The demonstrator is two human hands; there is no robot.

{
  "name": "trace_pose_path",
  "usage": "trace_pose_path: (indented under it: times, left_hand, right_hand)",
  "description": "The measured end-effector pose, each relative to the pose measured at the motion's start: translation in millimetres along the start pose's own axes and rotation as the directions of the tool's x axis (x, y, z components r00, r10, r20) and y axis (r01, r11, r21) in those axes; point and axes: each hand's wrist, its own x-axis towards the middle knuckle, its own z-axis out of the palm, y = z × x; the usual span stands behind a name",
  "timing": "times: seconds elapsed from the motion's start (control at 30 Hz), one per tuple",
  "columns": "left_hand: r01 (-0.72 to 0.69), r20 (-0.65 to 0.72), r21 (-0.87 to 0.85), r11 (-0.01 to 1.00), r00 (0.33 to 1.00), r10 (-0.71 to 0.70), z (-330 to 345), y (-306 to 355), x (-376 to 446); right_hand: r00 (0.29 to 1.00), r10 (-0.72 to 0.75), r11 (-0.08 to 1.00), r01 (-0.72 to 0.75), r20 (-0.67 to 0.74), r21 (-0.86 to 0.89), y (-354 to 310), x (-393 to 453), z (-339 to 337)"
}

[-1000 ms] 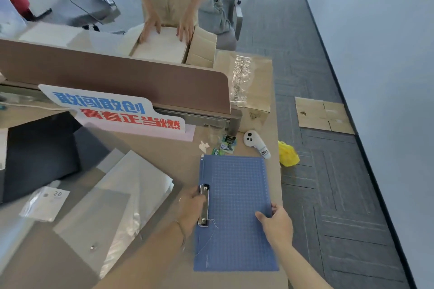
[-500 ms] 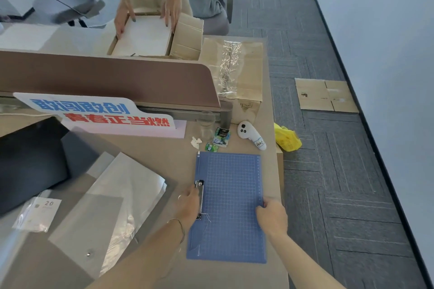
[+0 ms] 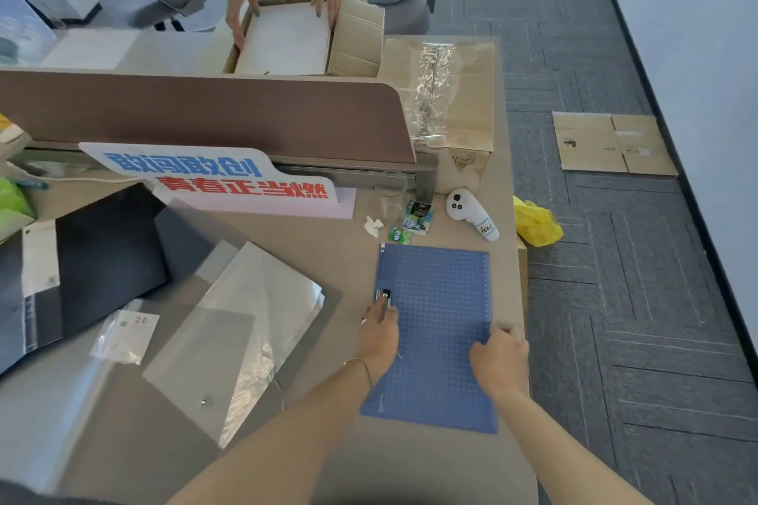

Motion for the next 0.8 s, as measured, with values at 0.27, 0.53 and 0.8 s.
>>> trace_pose_path:
  times: [0.27, 0.53, 0.8]
  left_hand:
    - [-0.199, -0.110, 0.196, 0.960, 0.968, 0.224, -60.3, 42.3, -34.2]
    - [-0.332, -0.221, 0.390, 0.859, 0.872, 0.437, -160.8, 58.9, -49.4]
    - [-0.267, -0.335, 0.379, 0.886, 0.853, 0.400, -294.7, 26.3, -43.2]
  right_hand:
    - [0.942, -0.334, 0.939, 0.333, 0.002, -0.086, -55.5, -6.9, -13.0]
    - [0.769, -0.634, 0.770, 0.619, -0.081, -0.157, -160.5, -42.2, 2.6]
    - [0.708, -0.704, 0.709, 0.696, -0.058, -0.115, -267.2, -108.3, 61.8]
